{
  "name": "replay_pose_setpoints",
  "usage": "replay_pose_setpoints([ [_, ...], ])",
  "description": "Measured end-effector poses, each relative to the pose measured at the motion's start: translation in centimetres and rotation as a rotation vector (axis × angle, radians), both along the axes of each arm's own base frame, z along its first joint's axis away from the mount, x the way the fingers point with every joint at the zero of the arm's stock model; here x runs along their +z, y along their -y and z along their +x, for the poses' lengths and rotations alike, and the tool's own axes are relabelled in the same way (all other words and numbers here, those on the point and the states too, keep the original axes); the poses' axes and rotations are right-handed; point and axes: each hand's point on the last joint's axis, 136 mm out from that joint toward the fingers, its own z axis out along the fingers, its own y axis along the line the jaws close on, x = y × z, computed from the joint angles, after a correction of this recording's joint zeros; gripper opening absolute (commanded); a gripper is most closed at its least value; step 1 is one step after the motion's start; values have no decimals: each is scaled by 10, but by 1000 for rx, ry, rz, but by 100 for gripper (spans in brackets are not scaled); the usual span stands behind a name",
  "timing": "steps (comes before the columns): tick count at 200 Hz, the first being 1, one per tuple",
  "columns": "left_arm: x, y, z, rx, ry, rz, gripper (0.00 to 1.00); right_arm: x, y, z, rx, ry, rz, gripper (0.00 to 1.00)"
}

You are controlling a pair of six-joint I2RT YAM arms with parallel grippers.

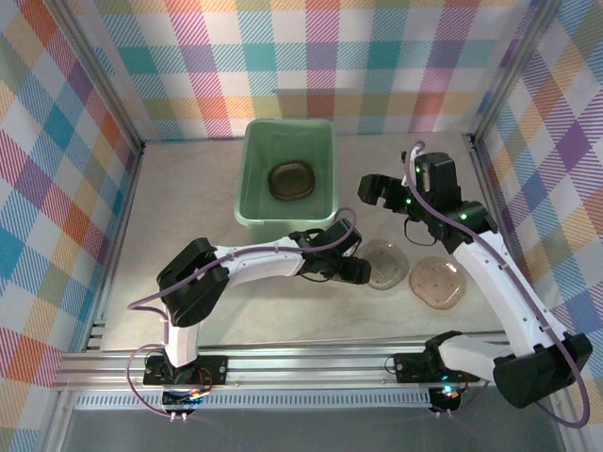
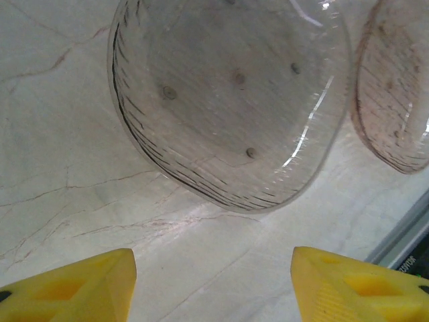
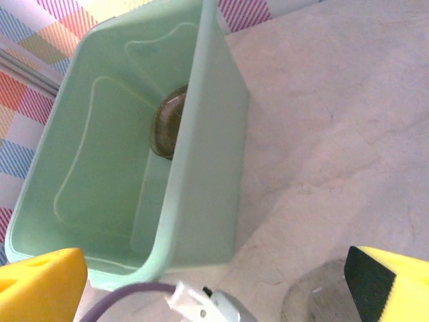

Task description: Place the plates into the plastic bin on the countertop

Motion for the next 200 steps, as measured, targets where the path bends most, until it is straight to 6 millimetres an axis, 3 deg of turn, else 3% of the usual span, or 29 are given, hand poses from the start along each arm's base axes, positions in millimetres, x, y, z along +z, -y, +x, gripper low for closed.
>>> replay_pose_setpoints([
  [34, -18, 1, 2, 48, -61, 53, 63, 0, 9, -14, -18, 14, 8, 99],
  [61, -22, 10, 9, 73, -74, 68, 63, -11, 14, -20, -33, -7, 13, 99],
  [110, -26, 21, 21, 112, -82, 96, 62, -21, 18, -20, -45, -31, 7, 99],
  [200, -44, 18, 29, 147, -95, 189, 57, -27, 29, -16, -79, -44, 8, 99],
])
